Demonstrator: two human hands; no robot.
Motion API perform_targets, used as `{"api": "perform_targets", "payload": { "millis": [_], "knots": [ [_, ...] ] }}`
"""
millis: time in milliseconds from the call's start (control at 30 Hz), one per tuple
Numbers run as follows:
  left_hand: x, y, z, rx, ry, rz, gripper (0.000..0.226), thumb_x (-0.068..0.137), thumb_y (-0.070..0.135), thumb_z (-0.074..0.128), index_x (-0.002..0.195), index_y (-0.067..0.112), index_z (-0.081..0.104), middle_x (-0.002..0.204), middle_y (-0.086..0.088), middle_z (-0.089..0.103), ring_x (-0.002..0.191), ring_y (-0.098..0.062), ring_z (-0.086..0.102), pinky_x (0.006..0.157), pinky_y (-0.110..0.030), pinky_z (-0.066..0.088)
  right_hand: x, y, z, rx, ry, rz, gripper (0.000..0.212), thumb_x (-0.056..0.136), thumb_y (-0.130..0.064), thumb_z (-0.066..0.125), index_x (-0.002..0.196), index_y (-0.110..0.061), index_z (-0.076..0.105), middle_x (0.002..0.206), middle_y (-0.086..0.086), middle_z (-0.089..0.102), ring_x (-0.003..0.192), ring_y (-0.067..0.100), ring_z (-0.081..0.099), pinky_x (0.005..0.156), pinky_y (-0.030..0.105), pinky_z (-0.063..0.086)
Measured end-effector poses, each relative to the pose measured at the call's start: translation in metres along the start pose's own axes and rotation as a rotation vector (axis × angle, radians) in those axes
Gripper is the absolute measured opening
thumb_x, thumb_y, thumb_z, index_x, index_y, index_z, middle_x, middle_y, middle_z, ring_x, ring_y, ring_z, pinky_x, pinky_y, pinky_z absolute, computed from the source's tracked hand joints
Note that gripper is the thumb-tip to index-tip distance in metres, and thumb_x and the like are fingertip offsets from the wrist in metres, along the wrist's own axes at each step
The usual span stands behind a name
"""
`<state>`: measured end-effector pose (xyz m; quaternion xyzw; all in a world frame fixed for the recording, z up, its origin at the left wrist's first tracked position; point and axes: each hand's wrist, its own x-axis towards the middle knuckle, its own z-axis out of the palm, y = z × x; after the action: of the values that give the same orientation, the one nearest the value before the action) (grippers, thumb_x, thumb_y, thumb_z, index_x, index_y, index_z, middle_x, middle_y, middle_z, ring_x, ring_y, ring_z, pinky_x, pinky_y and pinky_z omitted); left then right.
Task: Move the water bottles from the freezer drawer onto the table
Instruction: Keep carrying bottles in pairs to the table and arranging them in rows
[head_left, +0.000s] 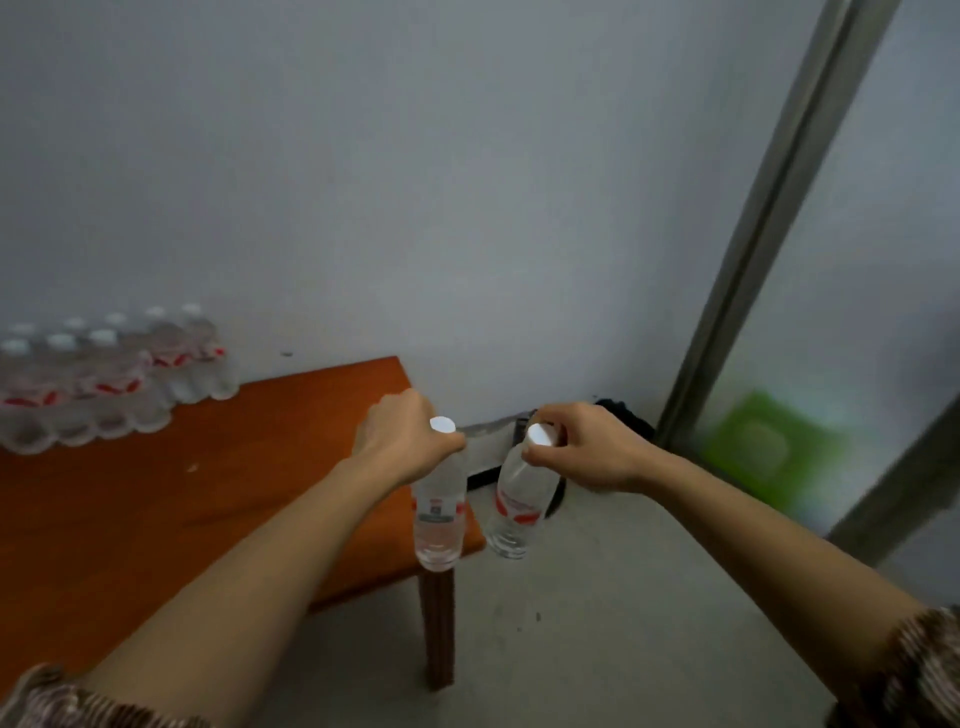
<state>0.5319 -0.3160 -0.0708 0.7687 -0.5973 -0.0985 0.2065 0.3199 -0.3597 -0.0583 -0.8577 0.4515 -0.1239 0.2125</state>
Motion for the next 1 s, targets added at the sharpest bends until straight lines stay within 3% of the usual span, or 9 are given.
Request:
{"api": "perform_targets", "payload": {
  "millis": [167, 333, 467, 600, 767, 900, 1000],
  "knots": [
    [0.059, -0.090, -0.042, -0.048, 0.087, -0.163, 0.038, 0.069, 0.047, 0.071, 0.064, 0.009, 0.068, 0.066, -0.007, 0.066, 0.068, -0.026, 0.065, 0.053, -0.029, 0.044, 0.117, -0.059, 0.031, 0.016, -0.065, -0.110, 0.023, 0.084, -0.039, 0.062, 0.100, -0.022, 0.062, 0.094, -0.003, 0.065, 0.084, 0.017, 0.061, 0.070, 0.032, 0.052],
    [0.113, -0.174, -0.077, -0.065, 0.181, -0.243, 0.043, 0.071, 0.044, 0.073, 0.052, 0.009, 0.059, 0.050, -0.006, 0.056, 0.054, -0.023, 0.058, 0.046, -0.026, 0.036, 0.216, -0.118, 0.069, -0.027, -0.110, -0.222, 0.020, 0.088, -0.035, 0.059, 0.092, -0.016, 0.057, 0.085, 0.000, 0.061, 0.077, 0.018, 0.058, 0.067, 0.036, 0.049],
    [0.158, -0.247, -0.101, -0.052, 0.190, -0.274, 0.044, 0.070, 0.047, 0.073, 0.057, 0.007, 0.061, 0.057, -0.008, 0.056, 0.061, -0.027, 0.059, 0.047, -0.026, 0.032, 0.287, -0.161, 0.112, -0.056, -0.102, -0.272, 0.013, 0.089, -0.035, 0.057, 0.087, -0.024, 0.050, 0.075, -0.012, 0.048, 0.068, 0.009, 0.048, 0.058, 0.025, 0.037],
    [0.199, -0.319, -0.121, -0.055, 0.162, -0.300, 0.044, 0.069, 0.047, 0.074, 0.055, 0.009, 0.059, 0.050, -0.003, 0.052, 0.051, -0.018, 0.053, 0.042, -0.025, 0.028, 0.350, -0.200, 0.159, -0.029, -0.123, -0.265, 0.011, 0.089, -0.035, 0.057, 0.086, -0.027, 0.050, 0.077, -0.013, 0.049, 0.069, 0.007, 0.050, 0.058, 0.021, 0.037],
    [0.244, -0.400, -0.143, -0.109, 0.108, -0.319, 0.039, 0.071, 0.039, 0.073, 0.052, 0.010, 0.053, 0.064, -0.014, 0.065, 0.069, -0.032, 0.065, 0.051, -0.033, 0.044, 0.420, -0.246, 0.207, -0.029, -0.162, -0.247, 0.017, 0.089, -0.035, 0.056, 0.100, -0.022, 0.056, 0.093, -0.006, 0.057, 0.082, 0.013, 0.056, 0.065, 0.025, 0.043],
    [0.270, -0.450, -0.152, -0.136, 0.065, -0.360, 0.043, 0.076, 0.033, 0.072, 0.046, 0.015, 0.046, 0.048, 0.000, 0.050, 0.048, -0.013, 0.049, 0.041, -0.024, 0.027, 0.469, -0.277, 0.237, -0.046, -0.208, -0.259, 0.021, 0.089, -0.033, 0.055, 0.107, -0.021, 0.055, 0.103, 0.000, 0.058, 0.087, 0.016, 0.055, 0.064, 0.024, 0.038],
    [0.287, -0.480, -0.155, -0.151, 0.052, -0.404, 0.040, 0.078, 0.031, 0.070, 0.050, 0.015, 0.047, 0.048, 0.003, 0.048, 0.045, -0.008, 0.044, 0.041, -0.021, 0.025, 0.504, -0.295, 0.256, -0.068, -0.230, -0.270, 0.032, 0.090, -0.031, 0.055, 0.119, -0.018, 0.053, 0.117, 0.005, 0.058, 0.098, 0.020, 0.055, 0.074, 0.025, 0.037]
  ]
}}
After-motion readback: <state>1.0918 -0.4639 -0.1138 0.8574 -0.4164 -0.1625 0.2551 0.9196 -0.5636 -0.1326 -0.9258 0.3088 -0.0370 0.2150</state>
